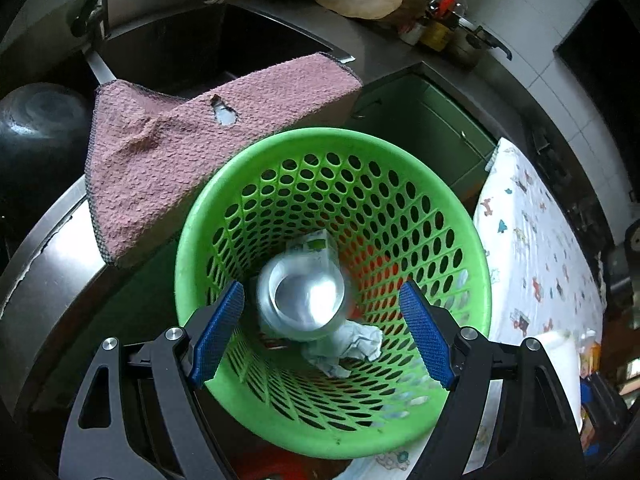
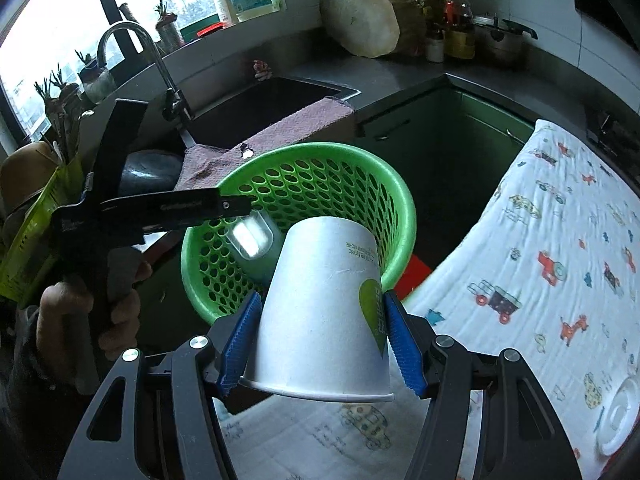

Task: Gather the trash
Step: 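Drop the blue can into the basket with the left tool while the right tool drops the white cup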

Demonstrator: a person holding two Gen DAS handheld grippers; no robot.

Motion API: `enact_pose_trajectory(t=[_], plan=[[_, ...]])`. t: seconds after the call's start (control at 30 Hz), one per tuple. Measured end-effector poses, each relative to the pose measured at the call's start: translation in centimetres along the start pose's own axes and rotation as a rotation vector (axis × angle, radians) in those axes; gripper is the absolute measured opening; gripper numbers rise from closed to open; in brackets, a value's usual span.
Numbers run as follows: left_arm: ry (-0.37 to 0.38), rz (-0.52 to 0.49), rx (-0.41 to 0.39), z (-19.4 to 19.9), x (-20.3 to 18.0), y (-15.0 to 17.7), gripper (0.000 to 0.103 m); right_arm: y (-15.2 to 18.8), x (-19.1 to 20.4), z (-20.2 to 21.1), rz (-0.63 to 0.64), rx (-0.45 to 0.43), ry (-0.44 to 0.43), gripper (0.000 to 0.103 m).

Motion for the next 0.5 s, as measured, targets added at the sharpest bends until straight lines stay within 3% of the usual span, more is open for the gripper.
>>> enact_pose_trajectory(t=[0.5], plan=[[0.01, 0.028, -0.026, 2.3, 1.7, 0.5, 0.079, -0.7, 1.5, -3.3, 0.0, -0.005, -0.014, 0.06]])
Point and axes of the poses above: each gripper's, at about its wrist camera, not at the fingertips, and z roughly against the way its jaws point, x to its left, y to its underside, the point moved 2 cm from there along -z, roughly the way its jaws point, and after that the axes turned 7 degrees about -x, right-handed, at the moved point
